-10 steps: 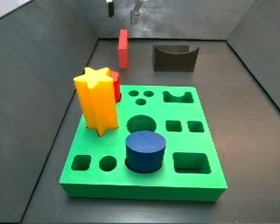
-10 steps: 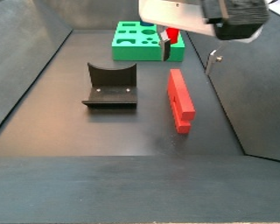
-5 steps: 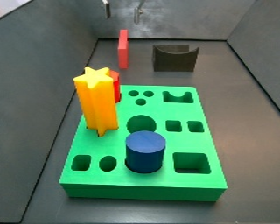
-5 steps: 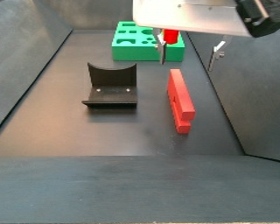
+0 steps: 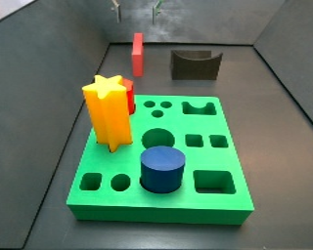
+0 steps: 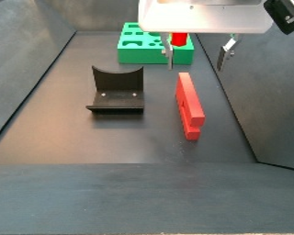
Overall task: Pick up the double-square object. Move up. Rotate the double-square object. Place the double-square object on the fixture. Regrasp the double-square object. Move to above the board. Insert the double-square object.
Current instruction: Rotate the double-square object.
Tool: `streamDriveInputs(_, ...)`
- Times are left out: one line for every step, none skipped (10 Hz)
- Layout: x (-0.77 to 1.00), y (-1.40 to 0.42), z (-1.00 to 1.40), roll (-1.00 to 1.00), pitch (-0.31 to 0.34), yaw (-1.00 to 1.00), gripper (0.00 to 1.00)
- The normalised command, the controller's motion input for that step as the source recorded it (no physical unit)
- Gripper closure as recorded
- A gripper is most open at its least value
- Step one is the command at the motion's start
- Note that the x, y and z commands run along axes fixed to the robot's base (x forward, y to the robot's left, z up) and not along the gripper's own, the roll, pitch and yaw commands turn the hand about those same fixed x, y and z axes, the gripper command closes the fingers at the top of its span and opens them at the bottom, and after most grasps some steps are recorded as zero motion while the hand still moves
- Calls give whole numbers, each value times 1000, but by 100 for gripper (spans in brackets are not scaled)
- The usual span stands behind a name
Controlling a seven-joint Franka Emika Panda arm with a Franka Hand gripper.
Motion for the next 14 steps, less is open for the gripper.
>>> streamDriveInputs(1,0,-1000,0,-2,-46,0)
streamDriveInputs(12,1,-1000,-10,-31,-46,0)
streamDriveInputs(13,2,-1000,-19,-37,-39,0)
streamDriveInputs(16,3,-1000,-33,-45,-27,0)
streamDriveInputs(21,4,-1000,-52,-50,-14,0)
streamDriveInputs(26,5,-1000,-65,-51,-6,0)
streamDriveInputs(34,7,-1000,-77,-50,-1,0)
streamDriveInputs(47,9,-1000,-90,-47,3,0)
streamDriveInputs(51,9,-901,-101,-43,7,0)
streamDriveInputs(54,13,-787,-110,-40,12,0)
streamDriveInputs(54,11,-679,-118,-42,13,0)
streamDriveInputs(44,13,-544,-126,-48,10,0)
streamDriveInputs(42,14,-441,-132,-51,9,0)
streamDriveInputs(43,16,-341,-136,-56,6,0)
